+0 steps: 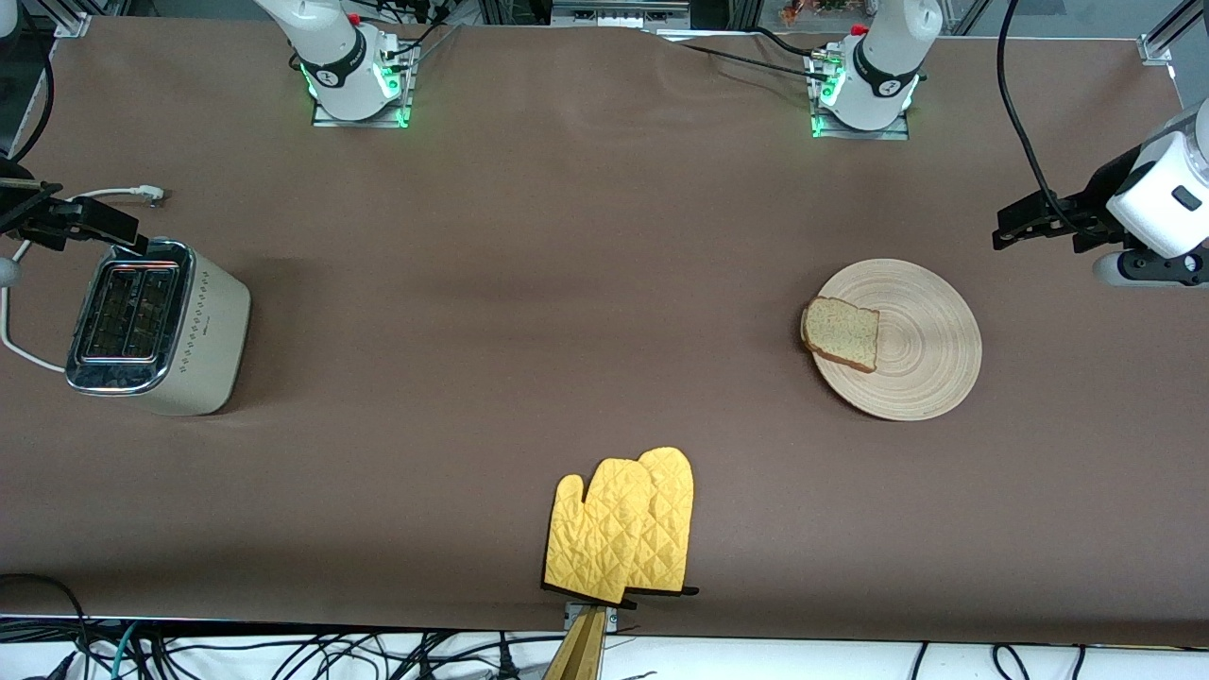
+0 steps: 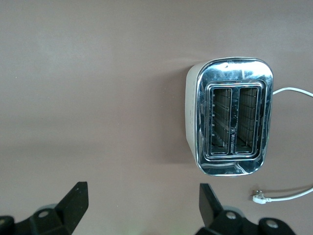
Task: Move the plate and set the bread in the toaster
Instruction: 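Lower the left gripper toward the wooden plate's rim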
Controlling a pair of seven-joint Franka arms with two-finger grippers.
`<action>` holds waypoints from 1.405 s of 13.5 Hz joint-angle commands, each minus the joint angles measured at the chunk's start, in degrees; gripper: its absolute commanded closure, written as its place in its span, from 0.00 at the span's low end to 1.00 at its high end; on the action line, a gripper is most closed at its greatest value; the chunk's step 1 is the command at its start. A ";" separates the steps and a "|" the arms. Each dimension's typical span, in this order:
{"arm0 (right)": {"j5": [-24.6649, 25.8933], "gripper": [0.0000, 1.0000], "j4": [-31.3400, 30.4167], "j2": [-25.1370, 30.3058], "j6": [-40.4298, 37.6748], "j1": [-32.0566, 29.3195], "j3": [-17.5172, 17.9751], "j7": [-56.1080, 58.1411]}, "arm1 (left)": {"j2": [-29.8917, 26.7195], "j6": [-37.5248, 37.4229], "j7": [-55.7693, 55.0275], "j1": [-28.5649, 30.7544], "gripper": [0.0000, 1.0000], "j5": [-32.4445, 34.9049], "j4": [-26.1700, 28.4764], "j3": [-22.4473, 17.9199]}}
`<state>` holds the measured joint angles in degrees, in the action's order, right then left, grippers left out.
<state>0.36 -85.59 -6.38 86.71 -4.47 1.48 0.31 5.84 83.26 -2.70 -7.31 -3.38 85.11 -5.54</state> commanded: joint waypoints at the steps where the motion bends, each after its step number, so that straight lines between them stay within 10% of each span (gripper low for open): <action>1: -0.71 0.00 0.16 0.14 0.04 -0.28 0.28 -0.23 | -0.04 -0.11 0.85 -0.34 0.00 1.89 -0.99 0.01; 11: -0.63 0.00 0.16 -0.21 0.13 -0.28 0.28 0.04 | -4.87 5.77 0.59 1.15 0.00 1.80 4.53 1.76; 14: -0.63 0.00 0.16 -0.21 0.04 -0.28 0.28 0.39 | -15.47 18.65 1.03 4.94 0.00 -0.05 19.95 3.08; 19: -0.54 0.00 0.16 -0.21 0.04 -0.28 0.28 0.57 | -14.98 10.81 0.77 6.61 0.00 0.66 17.56 4.23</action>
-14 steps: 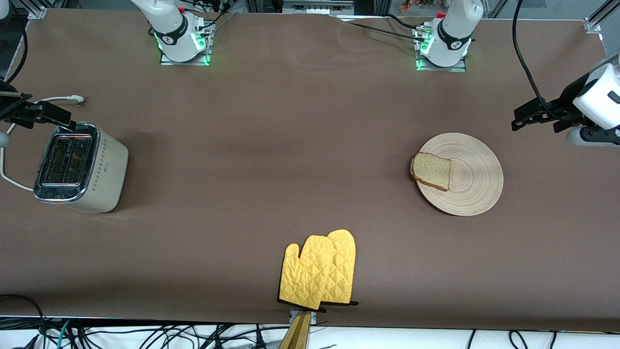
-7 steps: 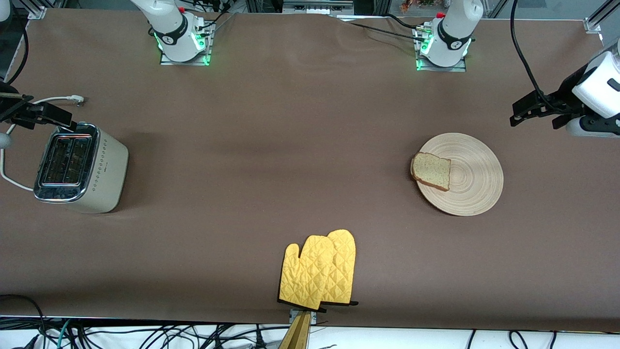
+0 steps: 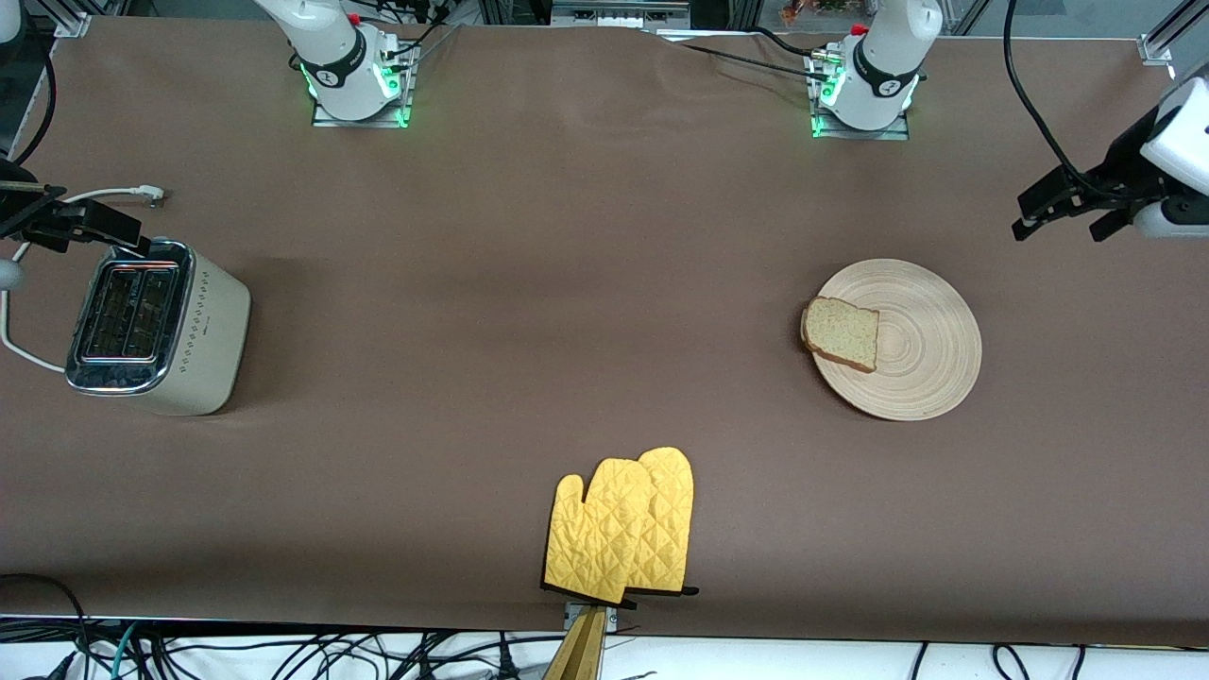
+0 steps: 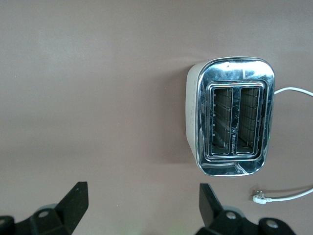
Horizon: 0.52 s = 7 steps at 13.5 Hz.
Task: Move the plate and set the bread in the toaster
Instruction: 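Lower the left gripper toward the wooden plate's rim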
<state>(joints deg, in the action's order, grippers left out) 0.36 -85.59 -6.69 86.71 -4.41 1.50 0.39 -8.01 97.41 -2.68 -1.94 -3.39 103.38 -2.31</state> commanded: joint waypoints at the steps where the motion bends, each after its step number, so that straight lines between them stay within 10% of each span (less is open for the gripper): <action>1: -0.54 0.00 0.16 0.10 0.04 -0.34 0.25 0.49 | -1.05 -3.54 0.74 1.23 0.00 1.18 -0.64 1.08; 7: -0.54 0.00 0.16 0.10 0.12 -0.34 0.25 0.49 | 5.54 -3.46 2.31 5.09 0.00 6.73 1.12 0.99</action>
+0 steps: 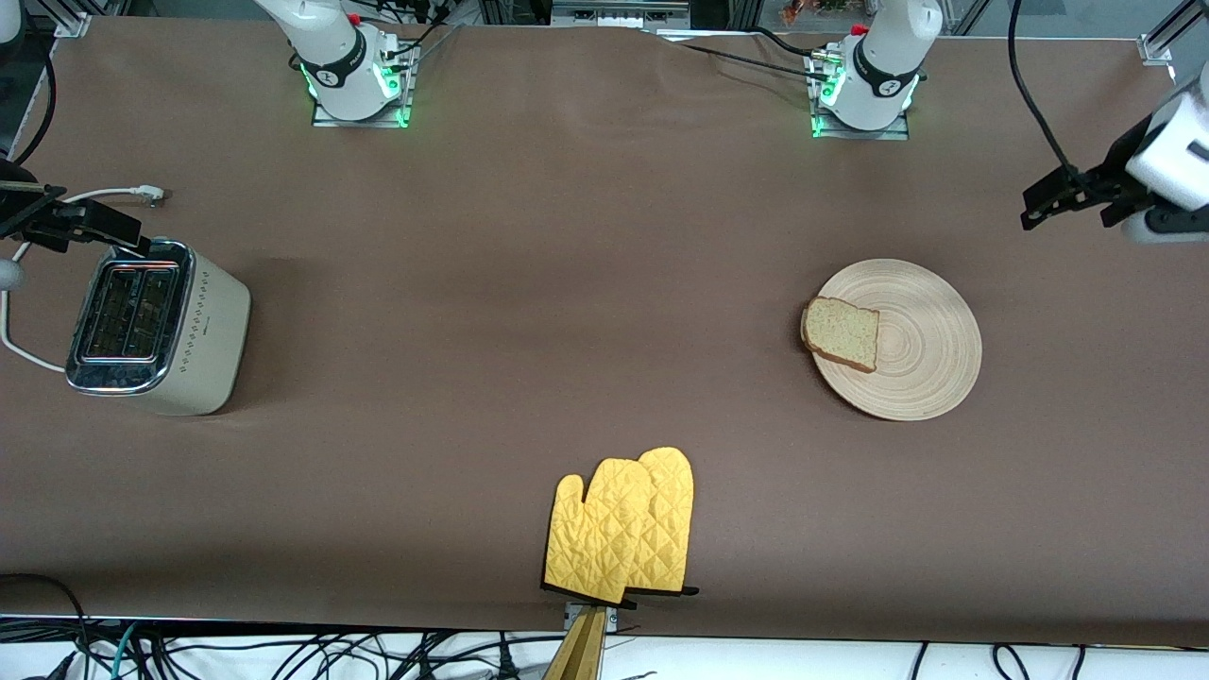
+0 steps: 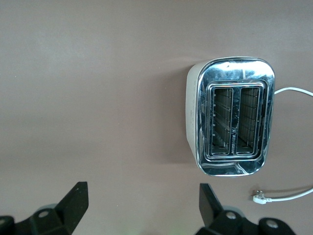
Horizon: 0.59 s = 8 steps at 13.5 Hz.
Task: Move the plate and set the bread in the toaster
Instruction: 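Lower the left gripper toward the wooden plate's rim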
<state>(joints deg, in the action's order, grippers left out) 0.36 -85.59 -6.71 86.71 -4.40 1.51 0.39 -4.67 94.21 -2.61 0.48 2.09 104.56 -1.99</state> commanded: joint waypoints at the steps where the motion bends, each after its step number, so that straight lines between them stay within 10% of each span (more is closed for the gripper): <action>1: -0.54 0.00 0.16 0.11 0.12 -0.34 0.25 0.49 | 2.74 0.18 4.17 3.82 0.00 1.08 0.03 0.58; 8: -0.54 0.00 0.16 0.03 0.12 -0.52 0.25 0.49 | 6.60 12.83 13.57 11.90 0.00 -5.06 7.58 0.32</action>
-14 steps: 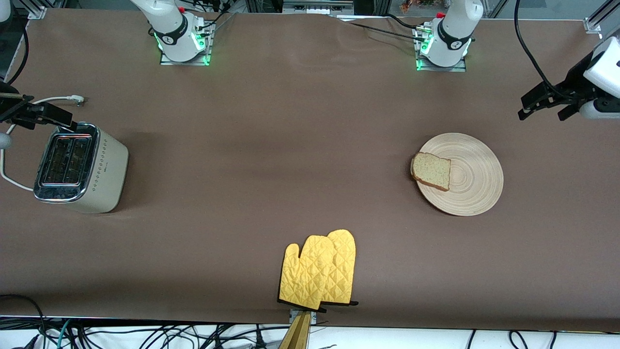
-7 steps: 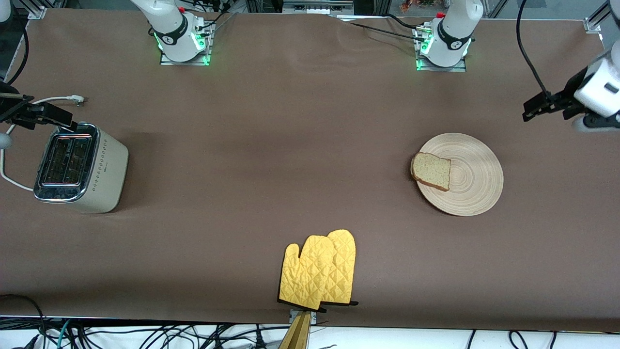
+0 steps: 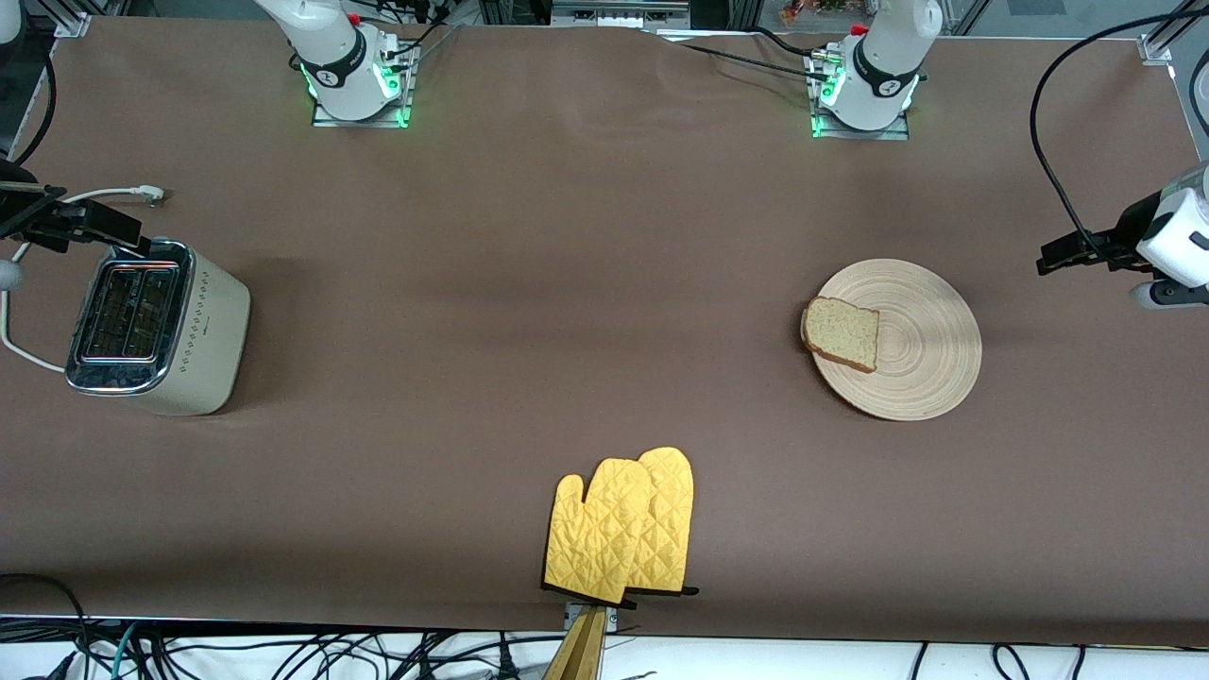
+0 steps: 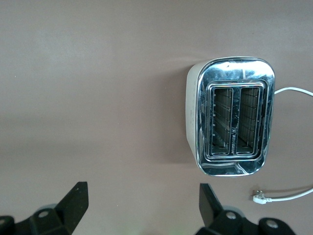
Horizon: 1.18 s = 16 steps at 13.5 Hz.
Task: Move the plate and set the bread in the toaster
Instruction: 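Lower the left gripper toward the wooden plate's rim, then grip the wooden plate's rim with the left gripper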
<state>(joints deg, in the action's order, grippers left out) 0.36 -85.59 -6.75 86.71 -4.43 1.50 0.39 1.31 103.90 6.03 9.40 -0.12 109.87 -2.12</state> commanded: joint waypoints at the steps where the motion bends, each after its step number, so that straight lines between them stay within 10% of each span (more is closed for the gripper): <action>1: -0.54 0.00 0.16 0.07 0.12 -0.49 0.17 0.48 | 1.58 4.45 7.05 3.95 0.00 -2.95 2.63 0.45; 16: -0.54 0.00 0.16 -0.19 0.12 -0.67 0.08 0.48 | 22.76 12.38 54.85 15.82 0.00 -29.83 3.25 -1.04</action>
<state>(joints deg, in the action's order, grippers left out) 0.36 -85.59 -7.02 86.71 -4.57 1.42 0.39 22.02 116.50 54.83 24.81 -26.69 114.02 -2.83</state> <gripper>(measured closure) 0.000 0.000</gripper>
